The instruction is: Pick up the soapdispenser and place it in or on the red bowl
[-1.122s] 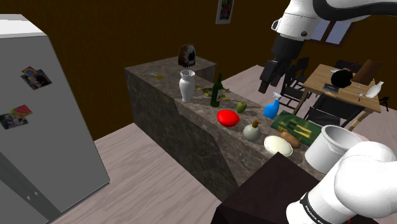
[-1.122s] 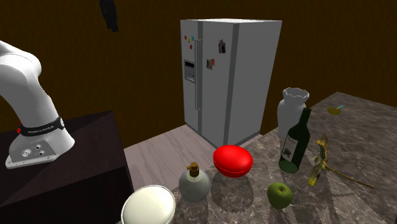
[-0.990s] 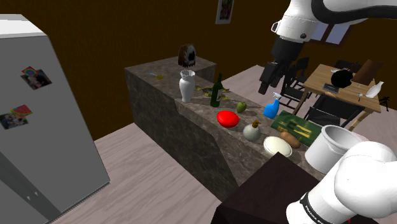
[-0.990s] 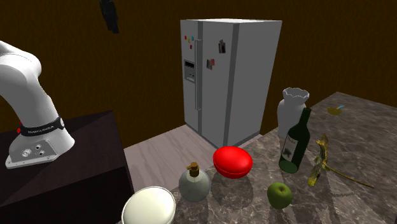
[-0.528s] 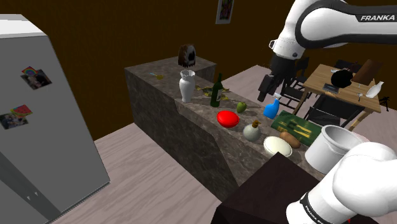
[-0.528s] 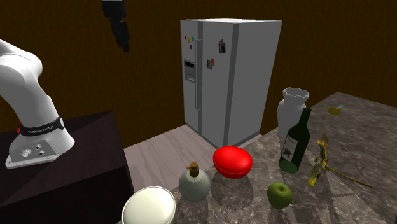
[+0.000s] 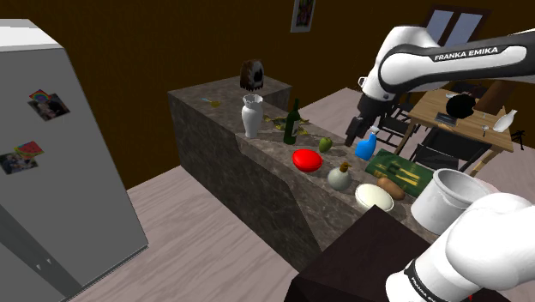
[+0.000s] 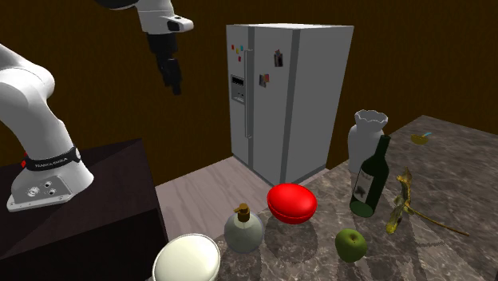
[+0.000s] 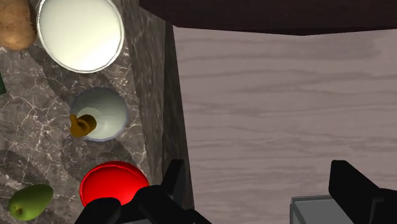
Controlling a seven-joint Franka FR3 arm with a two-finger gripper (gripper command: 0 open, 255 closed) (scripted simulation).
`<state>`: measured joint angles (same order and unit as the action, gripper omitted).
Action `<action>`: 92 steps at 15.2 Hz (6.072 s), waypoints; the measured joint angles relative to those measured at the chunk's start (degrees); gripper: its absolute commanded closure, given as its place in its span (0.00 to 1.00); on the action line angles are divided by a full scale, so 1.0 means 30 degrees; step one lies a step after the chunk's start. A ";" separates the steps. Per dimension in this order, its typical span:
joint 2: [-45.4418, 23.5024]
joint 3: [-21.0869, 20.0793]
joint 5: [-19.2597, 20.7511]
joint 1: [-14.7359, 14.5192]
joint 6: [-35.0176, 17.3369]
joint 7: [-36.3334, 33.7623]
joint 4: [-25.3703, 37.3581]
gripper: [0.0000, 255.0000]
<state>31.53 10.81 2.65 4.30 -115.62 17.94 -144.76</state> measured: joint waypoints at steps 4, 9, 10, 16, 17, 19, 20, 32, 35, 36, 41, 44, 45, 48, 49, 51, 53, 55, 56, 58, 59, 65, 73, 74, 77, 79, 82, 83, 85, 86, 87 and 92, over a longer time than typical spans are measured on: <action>-0.1996 0.1326 0.0217 0.0366 -0.2112 0.1509 -0.0073 0.00; -0.5055 0.2884 -0.0217 0.0529 -0.4822 0.3530 0.0287 0.00; -0.5654 0.3134 -0.0404 0.0526 -0.5316 0.3924 0.0373 0.00; -0.9970 0.4632 -0.2700 0.0658 -0.7889 0.7330 0.1801 0.00; -1.0763 0.4726 -0.3273 0.0705 -0.8224 0.7924 0.2161 0.00; -1.2472 0.4847 -0.4605 0.1026 -0.8858 0.9392 0.2965 0.00; -1.3158 0.4846 -0.5180 0.1254 -0.9077 1.0061 0.3308 0.00; -2.1407 0.2846 -1.0103 0.5130 -1.0125 1.5237 0.9522 0.00; -2.2131 0.2489 -1.0505 0.5395 -1.0585 1.5542 0.9774 0.00; -2.2368 0.2380 -1.0625 0.5495 -1.0723 1.5651 0.9869 0.00; -2.3153 0.2004 -1.0998 0.5726 -1.1191 1.5884 1.0194 0.00; -2.3196 0.1987 -1.1015 0.5745 -1.1209 1.5899 1.0224 0.00; -2.3199 0.1986 -1.1016 0.5745 -1.1210 1.5899 1.0228 0.00; -2.3196 0.1986 -1.1016 0.5745 -1.1210 1.5899 1.0230 1.00; -2.3192 0.1986 -1.1016 0.5744 -1.1210 1.5899 1.0233 1.00; -2.3194 0.1987 -1.1015 0.5745 -1.1209 1.5898 1.0237 1.00; -2.3196 0.1987 -1.1015 0.5745 -1.1210 1.5897 1.0240 1.00; -2.3196 0.1987 -1.1015 0.5745 -1.1210 1.5897 1.0241 1.00; -2.3195 0.1986 -1.1017 0.5746 -1.1213 1.5898 1.0239 1.00; -2.2952 0.2119 -1.0878 0.5639 -1.1019 1.5773 1.0165 1.00; -2.2787 0.2205 -1.0788 0.5577 -1.0894 1.5702 1.0122 1.00; -2.1414 0.2865 -1.0067 0.5055 -1.0013 1.5120 0.9655 1.00; -1.9746 0.3689 -0.9018 0.4491 -0.8722 1.4360 0.9349 1.00; -1.9534 0.3786 -0.8876 0.4407 -0.8560 1.4242 0.9316 1.00; -1.8942 0.4068 -0.8442 0.4203 -0.8005 1.3906 0.9333 1.00; -1.8591 0.4217 -0.8192 0.4065 -0.7709 1.3688 0.9316 1.00; -1.8036 0.4477 -0.7759 0.3927 -0.7088 1.3397 0.9436 1.00; -1.7871 0.4548 -0.7635 0.3882 -0.6915 1.3305 0.9459 1.00; -1.7500 0.4688 -0.7369 0.3769 -0.6591 1.3103 0.9459 1.00; -1.7299 0.4762 -0.7208 0.3696 -0.6363 1.2961 0.9514 1.00; -1.7089 0.4847 -0.7044 0.3655 -0.6113 1.2856 0.9580 1.00; -1.7519 0.4739 -0.6870 0.3417 -0.4943 1.2052 1.1223 1.00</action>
<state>-21.03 25.03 -17.96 14.55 -130.45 54.10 -111.09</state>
